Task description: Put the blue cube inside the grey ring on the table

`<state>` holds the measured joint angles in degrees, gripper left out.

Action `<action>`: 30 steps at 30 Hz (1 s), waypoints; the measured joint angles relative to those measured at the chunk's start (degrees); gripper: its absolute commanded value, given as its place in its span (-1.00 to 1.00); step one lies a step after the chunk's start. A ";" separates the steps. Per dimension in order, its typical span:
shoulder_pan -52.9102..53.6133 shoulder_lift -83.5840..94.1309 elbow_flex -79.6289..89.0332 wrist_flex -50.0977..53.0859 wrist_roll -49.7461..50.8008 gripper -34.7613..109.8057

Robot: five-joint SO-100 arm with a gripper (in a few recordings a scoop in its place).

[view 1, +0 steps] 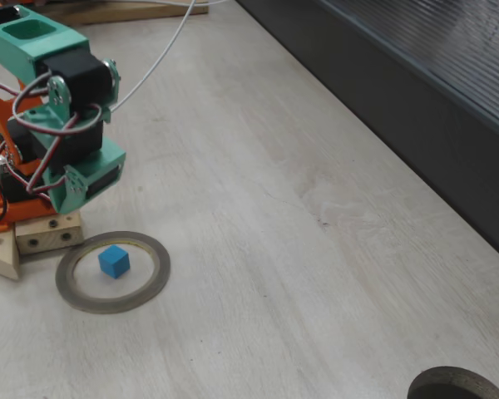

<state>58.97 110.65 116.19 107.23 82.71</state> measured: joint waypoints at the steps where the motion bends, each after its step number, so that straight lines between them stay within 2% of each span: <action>1: -0.18 0.00 0.88 0.00 0.00 -0.52; 23: 0.00 -0.18 1.67 -0.18 0.00 -0.52; 30: 0.00 -0.18 2.37 -5.27 0.00 -0.52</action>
<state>58.97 110.48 118.56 101.95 82.71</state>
